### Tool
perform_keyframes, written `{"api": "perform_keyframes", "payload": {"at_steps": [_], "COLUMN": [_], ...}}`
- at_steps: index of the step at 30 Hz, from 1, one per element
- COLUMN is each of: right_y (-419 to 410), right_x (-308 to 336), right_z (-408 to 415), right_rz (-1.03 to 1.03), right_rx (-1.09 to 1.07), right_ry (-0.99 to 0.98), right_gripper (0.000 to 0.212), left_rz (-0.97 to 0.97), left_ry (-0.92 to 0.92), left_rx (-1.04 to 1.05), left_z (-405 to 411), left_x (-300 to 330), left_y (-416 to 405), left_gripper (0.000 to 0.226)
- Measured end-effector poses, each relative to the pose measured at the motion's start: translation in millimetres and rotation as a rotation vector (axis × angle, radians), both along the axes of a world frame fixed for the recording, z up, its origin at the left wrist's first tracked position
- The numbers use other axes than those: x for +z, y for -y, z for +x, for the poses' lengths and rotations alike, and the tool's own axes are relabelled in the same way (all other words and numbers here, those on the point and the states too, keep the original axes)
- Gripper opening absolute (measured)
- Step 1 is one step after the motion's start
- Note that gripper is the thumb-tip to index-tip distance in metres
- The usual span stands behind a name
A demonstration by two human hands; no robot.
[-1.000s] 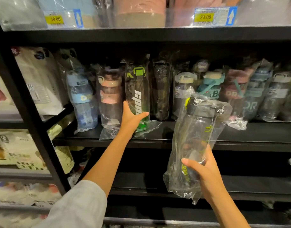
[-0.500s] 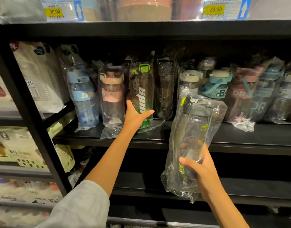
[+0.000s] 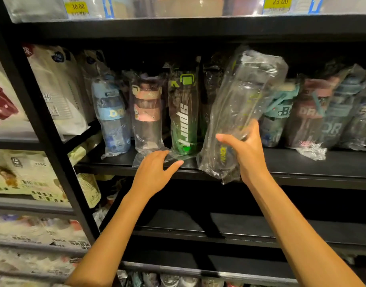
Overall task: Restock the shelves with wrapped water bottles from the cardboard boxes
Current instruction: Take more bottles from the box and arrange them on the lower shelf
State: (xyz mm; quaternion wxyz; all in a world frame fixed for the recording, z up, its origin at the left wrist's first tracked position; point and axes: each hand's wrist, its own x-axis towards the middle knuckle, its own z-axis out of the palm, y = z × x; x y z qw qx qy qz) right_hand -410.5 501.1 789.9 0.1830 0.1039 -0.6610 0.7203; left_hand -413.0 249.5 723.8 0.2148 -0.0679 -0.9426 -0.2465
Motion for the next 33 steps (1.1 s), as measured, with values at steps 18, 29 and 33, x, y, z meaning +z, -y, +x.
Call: {"api": "perform_keyframes", "payload": {"at_steps": [18, 29, 33], "right_y": [25, 20, 13], "right_x": [-15, -10, -2], "right_z": [-89, -85, -71], "right_rz": [0.216, 0.428, 0.489], "right_rx": [-0.108, -0.148, -0.14], "right_ry": [0.177, 0.198, 0.235], "right_gripper": [0.072, 0.078, 0.104], "left_rz": [-0.375, -0.377, -0.381], "left_ry": [-0.054, -0.043, -0.007], "left_rx": [-0.059, -0.059, -0.057], "left_z": [0, 0, 3], "left_x": [-23, -23, -20], "left_y": [20, 20, 18], "left_gripper": [0.084, 0.085, 0.084]}}
